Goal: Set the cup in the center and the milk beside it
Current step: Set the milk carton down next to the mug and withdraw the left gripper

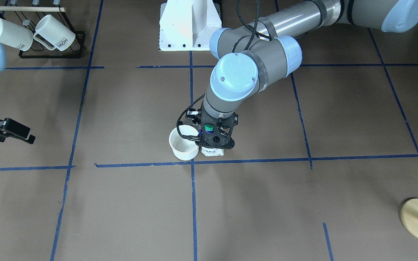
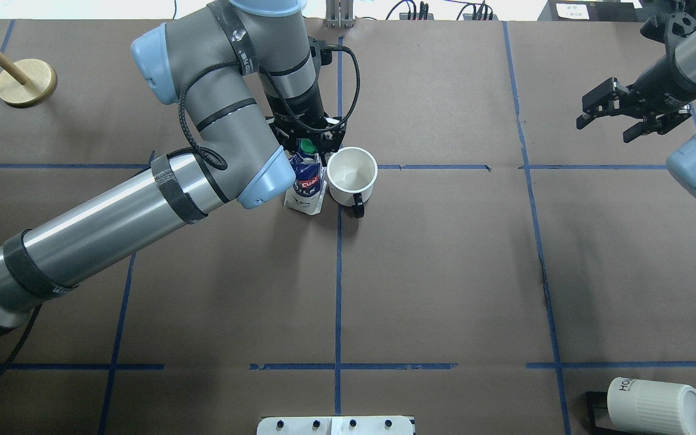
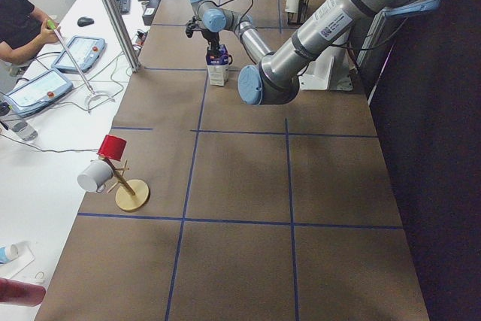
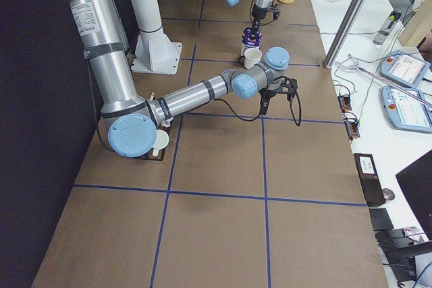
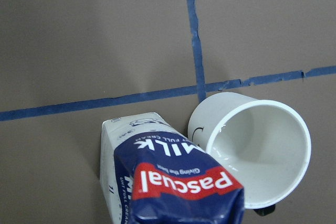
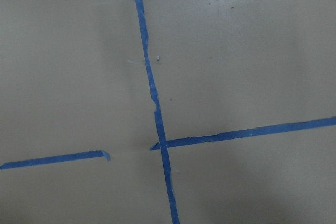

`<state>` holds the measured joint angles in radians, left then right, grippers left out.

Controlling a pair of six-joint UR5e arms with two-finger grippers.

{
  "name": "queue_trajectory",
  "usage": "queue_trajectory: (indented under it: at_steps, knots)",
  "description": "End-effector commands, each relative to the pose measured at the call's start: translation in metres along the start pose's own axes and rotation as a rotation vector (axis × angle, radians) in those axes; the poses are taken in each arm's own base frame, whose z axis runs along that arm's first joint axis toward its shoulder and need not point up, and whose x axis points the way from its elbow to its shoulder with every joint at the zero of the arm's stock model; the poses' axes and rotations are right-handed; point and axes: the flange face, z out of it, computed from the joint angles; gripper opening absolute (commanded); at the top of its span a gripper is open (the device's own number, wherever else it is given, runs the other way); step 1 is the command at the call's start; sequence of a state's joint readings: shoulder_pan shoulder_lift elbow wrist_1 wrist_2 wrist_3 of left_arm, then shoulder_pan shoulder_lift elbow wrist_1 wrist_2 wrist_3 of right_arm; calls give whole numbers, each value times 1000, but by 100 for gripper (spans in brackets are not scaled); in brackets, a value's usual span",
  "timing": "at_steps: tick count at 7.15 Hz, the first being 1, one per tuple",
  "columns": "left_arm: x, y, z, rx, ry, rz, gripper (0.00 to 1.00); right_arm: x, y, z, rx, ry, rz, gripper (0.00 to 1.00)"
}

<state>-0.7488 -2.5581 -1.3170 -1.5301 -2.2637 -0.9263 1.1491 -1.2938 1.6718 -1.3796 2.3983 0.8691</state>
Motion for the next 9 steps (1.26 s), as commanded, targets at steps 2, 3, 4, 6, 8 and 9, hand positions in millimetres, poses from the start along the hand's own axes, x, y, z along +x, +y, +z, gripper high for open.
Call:
queue_trajectory:
  at_steps: [2,3,4,6,8,9]
  knots:
    - [3,5,-12,43,-1,-1,100,1,0,0,0,1,2,100]
    - [4,5,-13,45,-1,-1,100,1,0,1,-1,2,3,100]
    - [5,9,-33,71,15,10,100,0,0,0,-2,0,2,100]
    - [-74,29,-96,190,47,11,100,3,0,-2,0,0,-1,100]
    - [-205,65,-132,261,1,119,100,49,-20,-32,47,13,3,100]
    - [-282,75,-142,271,-63,192,100,94,-30,-50,67,26,-31,100]
